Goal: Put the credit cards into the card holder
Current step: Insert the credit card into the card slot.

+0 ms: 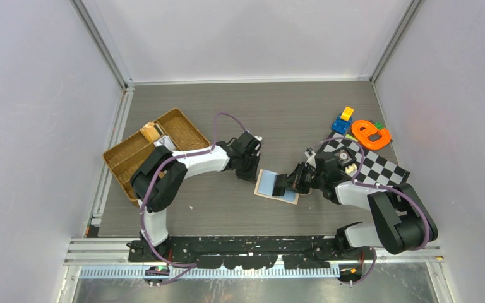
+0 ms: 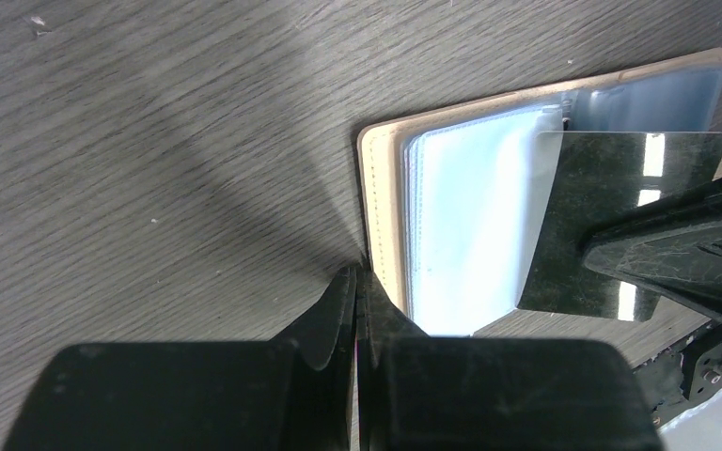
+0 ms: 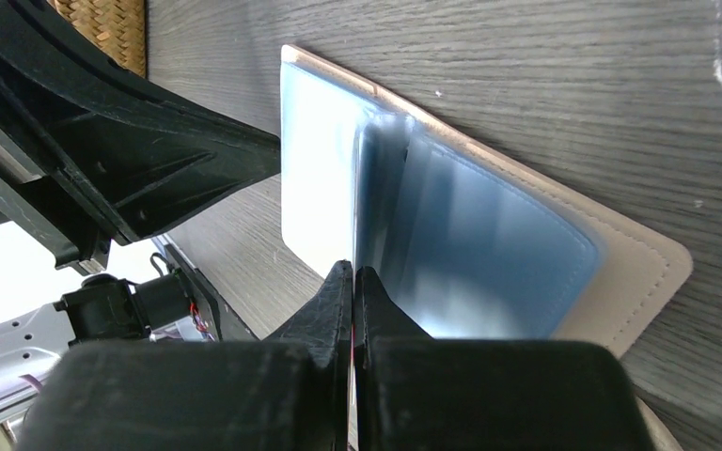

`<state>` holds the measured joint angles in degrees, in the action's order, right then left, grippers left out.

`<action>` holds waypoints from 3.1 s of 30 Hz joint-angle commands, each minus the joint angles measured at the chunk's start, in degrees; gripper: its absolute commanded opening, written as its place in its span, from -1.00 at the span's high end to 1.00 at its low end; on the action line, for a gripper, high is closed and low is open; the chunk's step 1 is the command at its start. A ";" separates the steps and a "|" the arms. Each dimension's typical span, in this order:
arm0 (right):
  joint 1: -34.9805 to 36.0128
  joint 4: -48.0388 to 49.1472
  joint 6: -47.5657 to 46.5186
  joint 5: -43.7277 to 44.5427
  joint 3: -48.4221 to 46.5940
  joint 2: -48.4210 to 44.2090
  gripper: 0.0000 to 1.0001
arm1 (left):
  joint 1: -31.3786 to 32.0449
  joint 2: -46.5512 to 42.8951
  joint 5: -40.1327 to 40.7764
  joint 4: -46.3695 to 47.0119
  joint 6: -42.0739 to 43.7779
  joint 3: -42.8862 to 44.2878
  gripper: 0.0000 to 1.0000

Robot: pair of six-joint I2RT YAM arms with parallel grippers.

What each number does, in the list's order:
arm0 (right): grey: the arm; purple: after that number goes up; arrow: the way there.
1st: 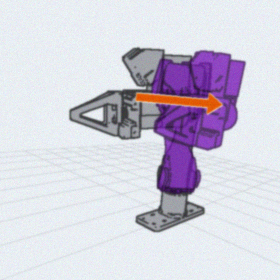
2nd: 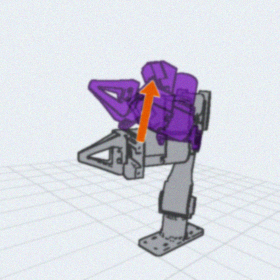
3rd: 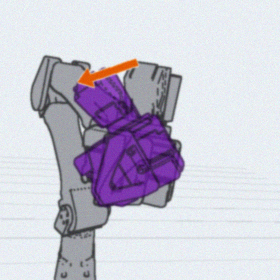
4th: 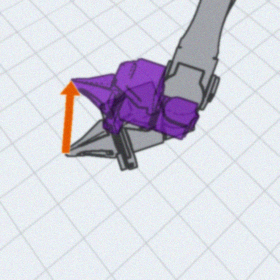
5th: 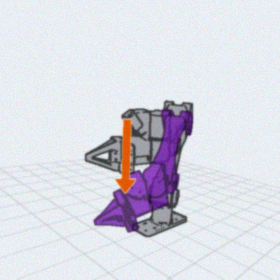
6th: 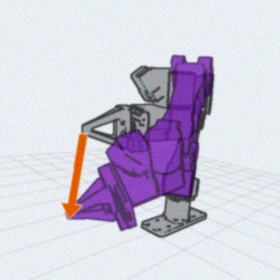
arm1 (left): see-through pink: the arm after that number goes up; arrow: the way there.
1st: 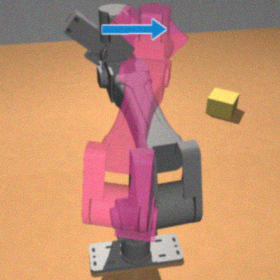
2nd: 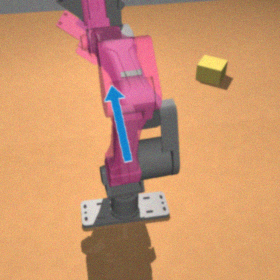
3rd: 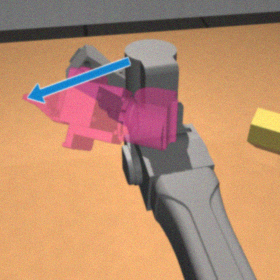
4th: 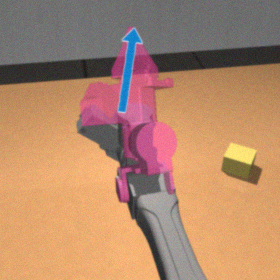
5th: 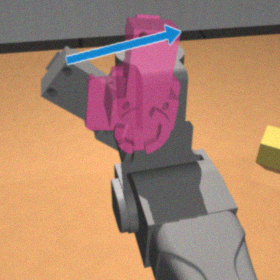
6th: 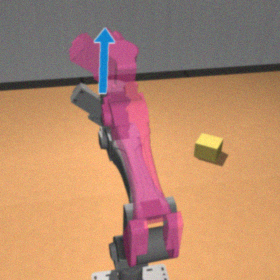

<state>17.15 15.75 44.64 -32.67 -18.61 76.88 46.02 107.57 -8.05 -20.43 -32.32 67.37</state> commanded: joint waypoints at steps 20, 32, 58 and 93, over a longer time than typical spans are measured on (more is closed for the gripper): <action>0.09 4.59 1.52 3.96 1.60 4.85 0.72 | 0.14 1.44 1.85 -0.62 0.07 -3.63 1.00; 0.23 -11.34 -2.50 10.47 -2.14 -1.91 0.25 | 0.12 0.24 1.51 -0.09 -0.80 -4.42 1.00; 8.14 -31.51 -0.52 32.35 -10.02 -1.36 -0.27 | 1.35 2.53 -3.34 6.27 -4.16 -6.05 1.00; 13.79 -51.59 -2.45 46.74 -23.65 -2.22 -0.32 | 1.44 0.64 -3.31 6.86 -4.40 -7.12 1.00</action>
<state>30.65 -33.28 43.42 11.97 -39.18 74.98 46.76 107.11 -13.26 -10.24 -37.30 62.70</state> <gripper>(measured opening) 0.659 0.007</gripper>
